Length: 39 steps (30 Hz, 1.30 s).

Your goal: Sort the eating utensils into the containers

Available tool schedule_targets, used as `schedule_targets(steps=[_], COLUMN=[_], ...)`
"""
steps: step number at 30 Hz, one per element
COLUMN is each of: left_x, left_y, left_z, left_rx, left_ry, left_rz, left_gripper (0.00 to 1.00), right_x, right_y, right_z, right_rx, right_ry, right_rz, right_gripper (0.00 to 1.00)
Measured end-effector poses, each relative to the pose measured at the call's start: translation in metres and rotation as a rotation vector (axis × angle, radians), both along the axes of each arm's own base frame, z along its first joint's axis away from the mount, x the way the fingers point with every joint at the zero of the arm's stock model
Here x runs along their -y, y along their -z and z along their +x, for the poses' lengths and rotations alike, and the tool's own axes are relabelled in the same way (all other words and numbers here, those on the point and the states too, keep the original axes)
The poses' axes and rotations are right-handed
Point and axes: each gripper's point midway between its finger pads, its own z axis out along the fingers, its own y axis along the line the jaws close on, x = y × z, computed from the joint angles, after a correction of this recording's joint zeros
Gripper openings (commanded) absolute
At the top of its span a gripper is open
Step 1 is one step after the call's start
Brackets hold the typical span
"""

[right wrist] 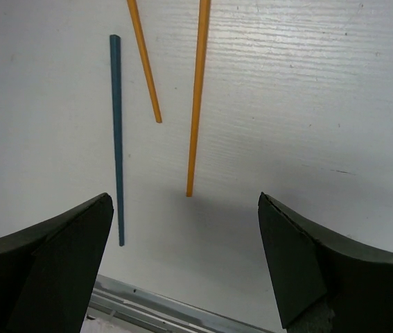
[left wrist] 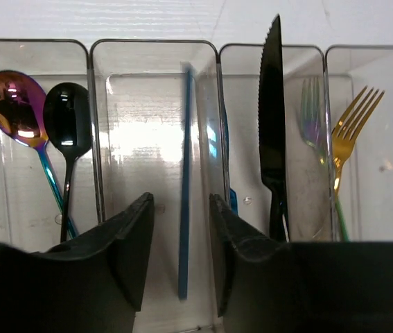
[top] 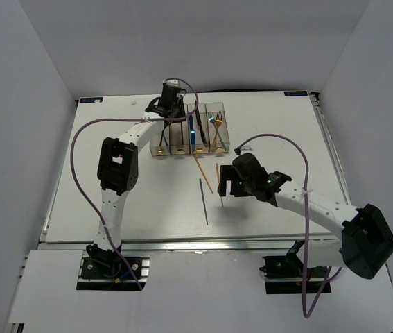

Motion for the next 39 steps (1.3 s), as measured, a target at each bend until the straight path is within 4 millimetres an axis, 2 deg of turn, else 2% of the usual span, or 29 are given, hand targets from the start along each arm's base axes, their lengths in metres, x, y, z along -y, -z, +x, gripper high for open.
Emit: schedule_targets(steps=[2,4,7,8,9,11,14,17,19,21,23,24,28,29,31,36,39], left_x=[0.0,-0.005,-0.012,-0.014,-0.016,-0.02,-0.031,-0.047,-0.058,-0.067,-0.073,-0.074,-0.073,-0.07,-0.066,-0.043,-0.013], left_y=[-0.001,0.002,-0.001,-0.008,-0.019,-0.053,-0.126,-0.199,-0.23,-0.242,-0.24,-0.232,-0.183,-0.166,-0.151,-0.126,-0.115], left_z=[0.0,-0.009,-0.027,-0.034,-0.041,-0.054,-0.084,-0.132,-0.165,-0.194,-0.214,-0.222,-0.244,-0.251,-0.258,-0.281,-0.299], left_rx=[0.006,-0.004,-0.023,-0.023,-0.014,0.028,0.155,0.308,0.39,0.435,0.443,0.432,0.327,0.285,0.241,0.172,0.144], left_ry=[-0.002,-0.007,-0.022,-0.024,-0.026,-0.037,-0.044,-0.041,-0.031,-0.022,-0.011,-0.007,0.023,0.036,0.056,0.13,0.21], left_rz=[-0.013,-0.022,-0.039,-0.045,-0.053,-0.091,-0.17,-0.262,-0.312,-0.346,-0.362,-0.363,-0.363,-0.367,-0.383,-0.493,-0.572], left_gripper=[0.64,0.71,0.82,0.93,0.98,0.98,0.98,0.98,0.98,0.98,0.98,0.98,0.98,0.98,0.98,0.98,0.98], right_x=[0.001,0.001,-0.005,-0.008,-0.012,-0.018,-0.023,-0.027,-0.03,-0.034,-0.038,-0.04,-0.041,-0.041,-0.042,-0.042,-0.033], right_y=[0.012,0.024,0.038,0.041,0.045,0.053,0.065,0.075,0.078,0.079,0.079,0.079,0.08,0.08,0.081,0.08,0.078], right_z=[0.001,0.004,0.017,0.022,0.028,0.038,0.048,0.058,0.066,0.075,0.083,0.086,0.091,0.091,0.092,0.09,0.075], right_rx=[-0.023,-0.051,-0.087,-0.093,-0.098,-0.107,-0.119,-0.131,-0.127,-0.121,-0.115,-0.112,-0.119,-0.123,-0.125,-0.123,-0.137], right_ry=[0.002,0.007,0.018,0.019,0.018,0.019,0.018,0.024,0.026,0.027,0.03,0.032,0.051,0.057,0.064,0.076,0.078], right_rz=[-0.032,-0.074,-0.142,-0.157,-0.172,-0.199,-0.238,-0.282,-0.3,-0.31,-0.314,-0.312,-0.291,-0.284,-0.272,-0.242,-0.222], right_gripper=[0.89,0.88,0.77,0.69,0.65,0.53,0.45,0.4,0.38,0.29,0.24,0.24,0.18,0.13,0.0,0.0,0.0])
